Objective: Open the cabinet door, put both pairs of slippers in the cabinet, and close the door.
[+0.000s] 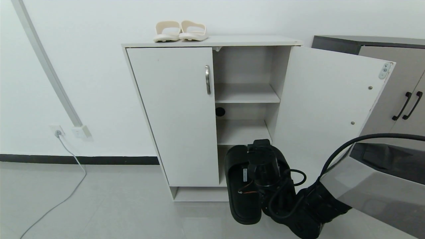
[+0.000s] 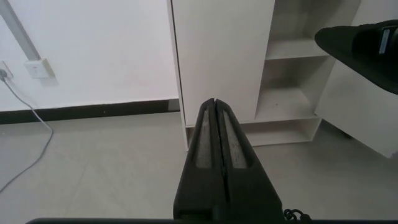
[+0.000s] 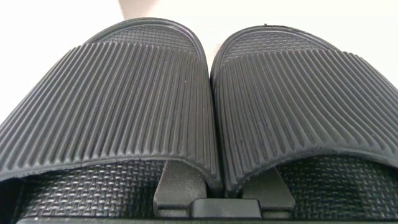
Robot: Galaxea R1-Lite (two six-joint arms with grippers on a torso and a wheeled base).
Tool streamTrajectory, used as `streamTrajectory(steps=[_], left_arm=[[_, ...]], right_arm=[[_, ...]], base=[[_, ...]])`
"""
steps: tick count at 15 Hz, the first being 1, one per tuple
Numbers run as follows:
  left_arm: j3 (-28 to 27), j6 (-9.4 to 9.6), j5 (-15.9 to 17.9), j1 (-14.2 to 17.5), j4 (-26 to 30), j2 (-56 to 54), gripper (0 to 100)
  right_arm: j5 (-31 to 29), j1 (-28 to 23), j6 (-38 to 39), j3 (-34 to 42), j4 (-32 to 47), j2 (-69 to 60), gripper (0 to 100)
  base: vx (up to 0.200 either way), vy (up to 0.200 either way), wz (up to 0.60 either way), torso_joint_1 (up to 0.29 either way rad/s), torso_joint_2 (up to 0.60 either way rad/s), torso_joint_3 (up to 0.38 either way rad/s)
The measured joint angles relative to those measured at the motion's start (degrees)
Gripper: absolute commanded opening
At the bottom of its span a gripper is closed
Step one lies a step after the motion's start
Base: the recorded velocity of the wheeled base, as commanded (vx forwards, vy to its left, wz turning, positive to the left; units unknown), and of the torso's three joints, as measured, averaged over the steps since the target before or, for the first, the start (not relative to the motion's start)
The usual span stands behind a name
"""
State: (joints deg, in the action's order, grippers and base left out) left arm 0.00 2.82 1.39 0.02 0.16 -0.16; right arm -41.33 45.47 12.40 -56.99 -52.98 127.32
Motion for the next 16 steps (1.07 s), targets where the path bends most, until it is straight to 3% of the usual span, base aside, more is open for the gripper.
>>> streamTrajectory(steps=[11,16], left_arm=[[0.0,-0.02,0.1,0.0,0.0,0.0,0],[0.0,0.0,0.1,0.0,0.0,0.1,0]], right_arm=[[0.6,-0.5,0.1,-4.1,-2.0,5.1,0],[0.5,-0.8,0.0,-5.2,-2.2,6.7,0]], base=[[0.0,0.0,0.0,0.0,0.0,0.0],[0.0,0.0,0.0,0.0,0.0,-0.169]])
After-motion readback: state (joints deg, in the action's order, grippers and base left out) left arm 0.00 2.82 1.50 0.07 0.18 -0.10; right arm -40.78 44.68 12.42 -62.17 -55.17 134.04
